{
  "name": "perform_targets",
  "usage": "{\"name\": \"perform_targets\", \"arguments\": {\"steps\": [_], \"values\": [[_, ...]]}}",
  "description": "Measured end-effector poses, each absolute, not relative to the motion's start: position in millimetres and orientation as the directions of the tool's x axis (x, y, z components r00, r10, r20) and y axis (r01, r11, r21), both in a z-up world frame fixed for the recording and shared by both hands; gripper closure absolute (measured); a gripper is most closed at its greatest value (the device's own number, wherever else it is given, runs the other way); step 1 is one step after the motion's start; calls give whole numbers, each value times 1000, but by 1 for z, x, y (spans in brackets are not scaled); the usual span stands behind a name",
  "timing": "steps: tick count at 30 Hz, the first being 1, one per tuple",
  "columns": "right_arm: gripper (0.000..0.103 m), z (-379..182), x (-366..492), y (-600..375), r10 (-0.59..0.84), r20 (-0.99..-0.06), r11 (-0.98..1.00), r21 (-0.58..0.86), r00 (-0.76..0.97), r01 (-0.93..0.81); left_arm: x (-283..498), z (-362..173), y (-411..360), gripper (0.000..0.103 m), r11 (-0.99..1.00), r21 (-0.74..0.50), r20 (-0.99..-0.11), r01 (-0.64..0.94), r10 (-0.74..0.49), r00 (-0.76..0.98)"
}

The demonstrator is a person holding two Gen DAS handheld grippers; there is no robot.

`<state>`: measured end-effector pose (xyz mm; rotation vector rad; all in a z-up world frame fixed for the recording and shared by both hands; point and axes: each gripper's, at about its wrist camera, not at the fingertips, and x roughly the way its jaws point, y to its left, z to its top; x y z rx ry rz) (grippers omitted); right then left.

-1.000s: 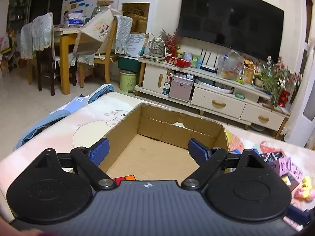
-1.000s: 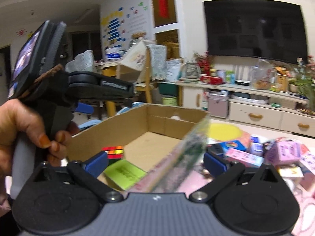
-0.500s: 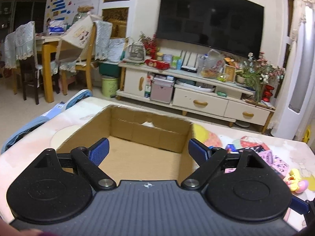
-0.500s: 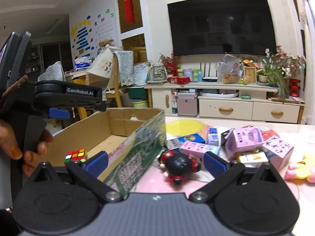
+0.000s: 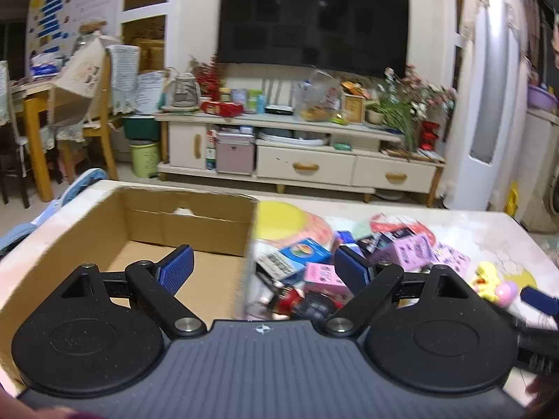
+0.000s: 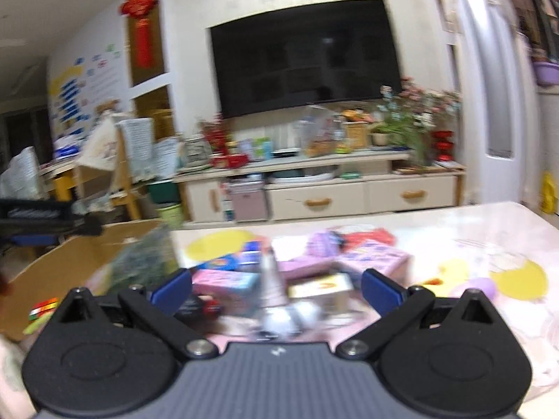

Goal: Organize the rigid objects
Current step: 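Move both tools back over the toys on the table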

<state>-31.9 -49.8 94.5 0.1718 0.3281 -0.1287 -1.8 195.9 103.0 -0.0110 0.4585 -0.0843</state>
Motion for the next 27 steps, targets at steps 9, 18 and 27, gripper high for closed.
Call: {"name": "perform_targets", "arguments": {"steps": [9,18,27], "values": [[1,71,-35,-145,-209,-406,876,326,890,355,-3,87,164,0,975,29,-483,220,-179,857],[1,38,-23,-218,-90,-496,696,588,864,411,-1,63,131,0,935,55,-553,350,-263,790],[1,33,-11,-242,-50,-478,639,659,877,396,7,42,104,0,910,74,-596,408,-288,750]]}}
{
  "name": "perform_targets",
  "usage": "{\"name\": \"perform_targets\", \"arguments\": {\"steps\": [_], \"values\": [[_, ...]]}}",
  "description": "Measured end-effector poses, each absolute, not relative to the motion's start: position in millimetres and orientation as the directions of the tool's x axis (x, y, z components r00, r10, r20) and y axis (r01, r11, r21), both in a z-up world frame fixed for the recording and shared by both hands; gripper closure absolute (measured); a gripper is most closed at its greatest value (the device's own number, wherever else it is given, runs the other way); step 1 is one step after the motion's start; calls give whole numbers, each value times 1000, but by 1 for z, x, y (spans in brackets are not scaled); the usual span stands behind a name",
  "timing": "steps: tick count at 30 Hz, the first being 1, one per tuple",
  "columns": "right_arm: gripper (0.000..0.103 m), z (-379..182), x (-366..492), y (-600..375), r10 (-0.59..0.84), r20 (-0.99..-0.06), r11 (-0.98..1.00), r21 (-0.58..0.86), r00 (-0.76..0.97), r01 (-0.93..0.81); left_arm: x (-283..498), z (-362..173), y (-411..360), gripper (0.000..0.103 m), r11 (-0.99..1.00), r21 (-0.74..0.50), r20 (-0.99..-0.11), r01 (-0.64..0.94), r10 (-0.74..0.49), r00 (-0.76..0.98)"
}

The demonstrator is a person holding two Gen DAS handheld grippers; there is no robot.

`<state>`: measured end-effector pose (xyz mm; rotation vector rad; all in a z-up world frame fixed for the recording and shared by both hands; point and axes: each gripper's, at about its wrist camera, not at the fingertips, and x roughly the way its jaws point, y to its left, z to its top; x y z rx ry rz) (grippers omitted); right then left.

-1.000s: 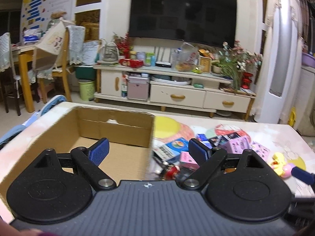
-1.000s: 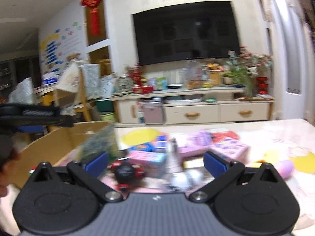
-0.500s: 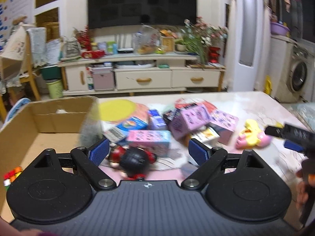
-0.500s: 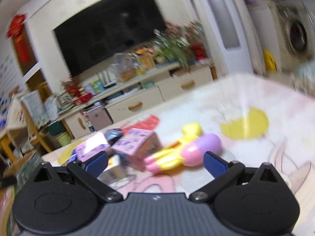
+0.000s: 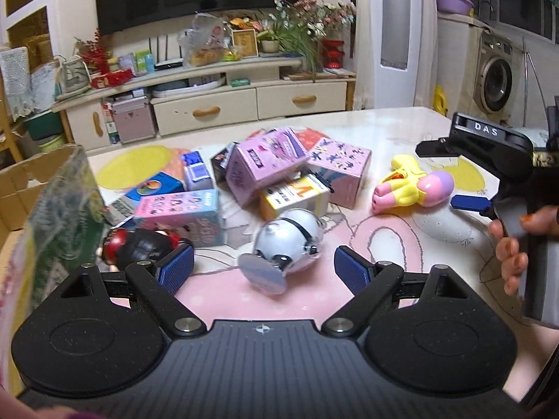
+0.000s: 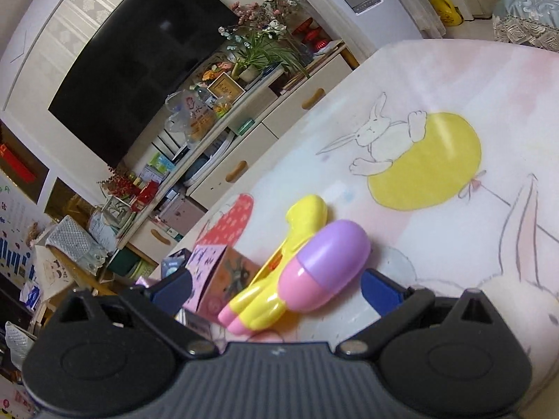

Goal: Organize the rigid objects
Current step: 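Move both tools back over the toys on the table, then grasp the pink-purple egg toy on the yellow duck with the right gripper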

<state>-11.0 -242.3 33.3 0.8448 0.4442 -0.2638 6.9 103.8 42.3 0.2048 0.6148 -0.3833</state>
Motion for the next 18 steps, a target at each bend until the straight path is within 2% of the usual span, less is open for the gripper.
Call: {"name": "perform_targets", "arguments": {"steps": [8,12,18], "values": [[3,27,-6,-257,-12,-452,598,712,892,369,16,26,83,0,901,90,-615,425,-285,735],[3,31,-3,-259,46,-369,576,769,928,278,21,18,74,0,899,96,-631,428,-278,725],[3,45,13,-251,70,-283,641,748,957,174,27,13,62,0,897,102,-641,430,-271,718]]}}
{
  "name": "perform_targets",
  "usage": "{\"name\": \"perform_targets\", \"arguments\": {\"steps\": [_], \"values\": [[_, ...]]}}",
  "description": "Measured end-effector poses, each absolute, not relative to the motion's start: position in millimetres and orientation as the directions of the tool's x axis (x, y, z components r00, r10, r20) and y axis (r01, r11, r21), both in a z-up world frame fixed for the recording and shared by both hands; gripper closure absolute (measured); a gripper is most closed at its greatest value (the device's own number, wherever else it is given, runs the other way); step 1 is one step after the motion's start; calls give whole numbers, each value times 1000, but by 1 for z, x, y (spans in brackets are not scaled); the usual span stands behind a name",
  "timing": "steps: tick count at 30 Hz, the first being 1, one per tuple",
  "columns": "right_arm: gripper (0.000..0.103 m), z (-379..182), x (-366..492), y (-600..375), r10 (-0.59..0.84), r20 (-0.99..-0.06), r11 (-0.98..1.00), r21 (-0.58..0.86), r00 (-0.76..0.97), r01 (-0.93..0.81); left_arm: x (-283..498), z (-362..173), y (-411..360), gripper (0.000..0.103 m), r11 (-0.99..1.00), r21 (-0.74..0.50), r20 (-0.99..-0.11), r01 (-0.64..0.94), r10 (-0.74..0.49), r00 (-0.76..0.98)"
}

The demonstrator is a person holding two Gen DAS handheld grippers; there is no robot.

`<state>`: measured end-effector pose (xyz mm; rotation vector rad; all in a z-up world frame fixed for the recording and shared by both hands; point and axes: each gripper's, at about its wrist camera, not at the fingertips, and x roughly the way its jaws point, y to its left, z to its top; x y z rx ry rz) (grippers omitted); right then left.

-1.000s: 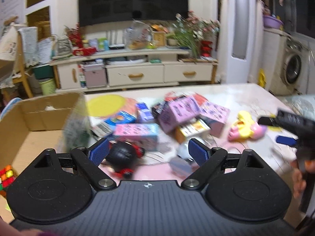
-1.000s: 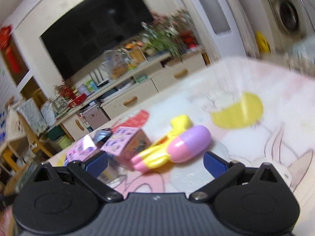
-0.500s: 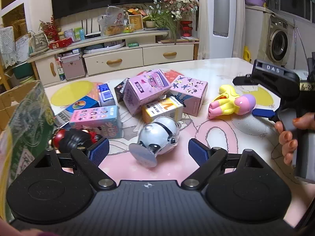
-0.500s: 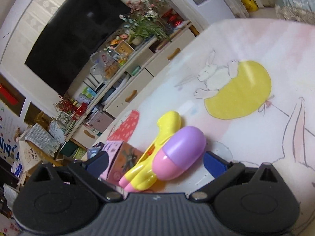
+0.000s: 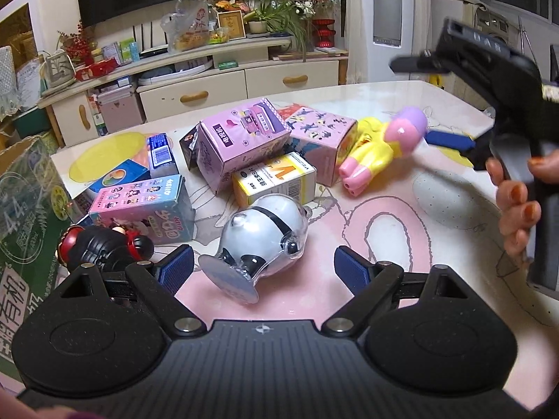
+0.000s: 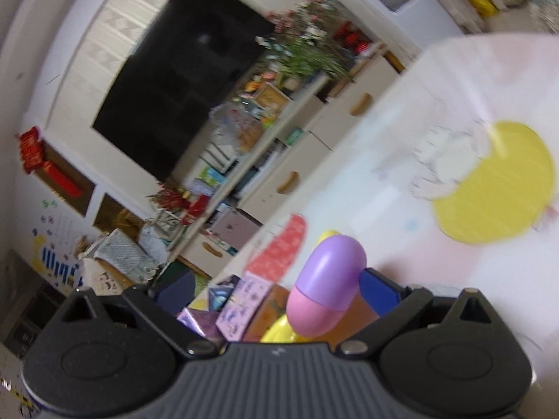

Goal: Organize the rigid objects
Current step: 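Grasp the pink-purple egg toy on the yellow duck with the right gripper, then grasp the white round robot toy with the left gripper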

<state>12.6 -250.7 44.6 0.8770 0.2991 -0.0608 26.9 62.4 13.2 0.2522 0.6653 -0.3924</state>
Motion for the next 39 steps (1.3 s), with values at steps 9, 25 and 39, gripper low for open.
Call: {"name": "perform_targets", "arguments": {"steps": [9,25,39], "values": [[20,46,53,-225,65,-337,784,599,939,161,38,13,65,0,906,91,-650,413,-260,714],[59,32,73,-219,31,-440,827,515,898,224,67,8,59,13,914,100,-640,394,-244,729],[65,43,60,-201,3,-474,918,350,881,186,64,8,68,16,932,38,-656,361,-249,713]]}}
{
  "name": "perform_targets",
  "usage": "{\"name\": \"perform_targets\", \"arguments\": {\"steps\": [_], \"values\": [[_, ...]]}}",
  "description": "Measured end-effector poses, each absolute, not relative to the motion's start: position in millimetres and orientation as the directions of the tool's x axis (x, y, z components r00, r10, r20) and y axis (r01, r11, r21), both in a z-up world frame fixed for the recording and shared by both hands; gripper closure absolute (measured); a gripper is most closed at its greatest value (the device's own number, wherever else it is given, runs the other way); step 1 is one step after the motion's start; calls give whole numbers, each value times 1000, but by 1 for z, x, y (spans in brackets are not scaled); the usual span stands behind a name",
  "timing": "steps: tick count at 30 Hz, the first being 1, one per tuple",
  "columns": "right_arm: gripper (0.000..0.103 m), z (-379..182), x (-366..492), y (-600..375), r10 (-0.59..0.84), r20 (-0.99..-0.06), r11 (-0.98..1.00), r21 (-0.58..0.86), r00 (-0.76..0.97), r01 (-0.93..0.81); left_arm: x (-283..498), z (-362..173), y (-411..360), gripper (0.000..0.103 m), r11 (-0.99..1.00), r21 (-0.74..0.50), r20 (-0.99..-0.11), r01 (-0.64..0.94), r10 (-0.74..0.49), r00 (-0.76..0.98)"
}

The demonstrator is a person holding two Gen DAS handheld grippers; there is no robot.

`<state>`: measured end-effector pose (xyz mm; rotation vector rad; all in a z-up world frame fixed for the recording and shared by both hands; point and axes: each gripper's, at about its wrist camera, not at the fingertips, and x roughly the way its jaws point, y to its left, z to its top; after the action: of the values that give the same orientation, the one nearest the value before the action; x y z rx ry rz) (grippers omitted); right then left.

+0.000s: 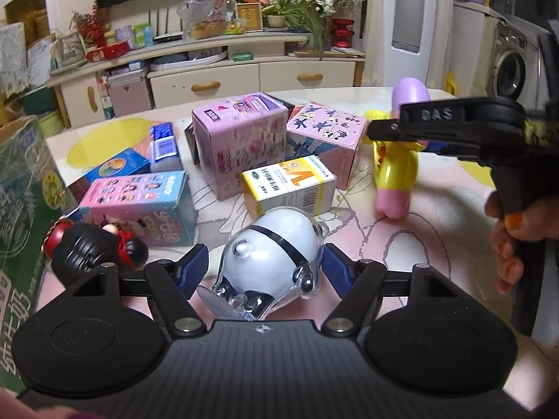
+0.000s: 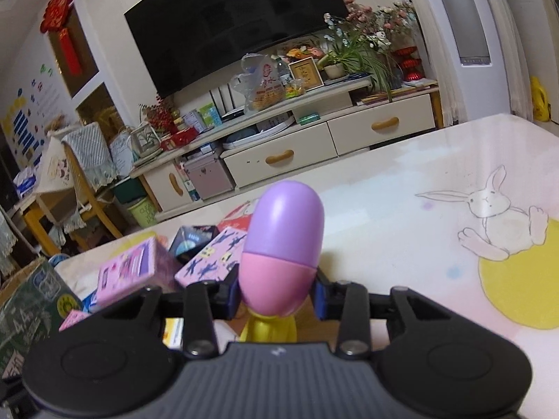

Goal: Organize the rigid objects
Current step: 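Grasp the white round robot toy with the left gripper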

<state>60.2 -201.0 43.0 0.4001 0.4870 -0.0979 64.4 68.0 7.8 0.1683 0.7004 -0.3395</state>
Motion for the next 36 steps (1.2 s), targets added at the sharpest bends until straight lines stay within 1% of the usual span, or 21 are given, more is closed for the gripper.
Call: {"name": "perform_targets", "arguments": {"steps": [2,3,4,6,12,15,20,22,24,30,36], "values": [[65,43,56,-199,6,-475,921,345,880,180,64,9,72,18,936,27,-655,350,-248,714],[65,43,55,-198,6,-477,924,339,879,178,65,9,74,21,939,21,-656,344,-247,714],[65,44,52,-196,7,-479,926,334,878,175,64,10,76,28,940,14,-656,341,-248,713],[65,44,49,-193,9,-482,931,324,876,169,64,12,79,30,943,3,-655,333,-250,713],[65,46,38,-182,22,-498,935,317,867,158,63,8,80,28,940,-2,-664,342,-257,702],[65,47,30,-175,40,-505,937,318,862,143,71,3,80,27,937,-8,-688,350,-259,678],[66,45,17,-168,51,-517,941,312,855,132,78,-6,79,29,935,13,-684,355,-250,685],[66,45,12,-166,50,-516,942,309,855,132,79,-6,78,37,935,13,-679,353,-251,689],[66,46,6,-163,51,-515,942,310,856,130,79,-6,78,44,934,30,-677,355,-243,695],[66,50,-8,-144,37,-513,958,262,858,115,70,-4,78,44,939,44,-668,342,-227,709],[66,53,-13,-136,21,-514,960,249,858,126,64,12,90,45,946,14,-635,323,-241,734]]}}
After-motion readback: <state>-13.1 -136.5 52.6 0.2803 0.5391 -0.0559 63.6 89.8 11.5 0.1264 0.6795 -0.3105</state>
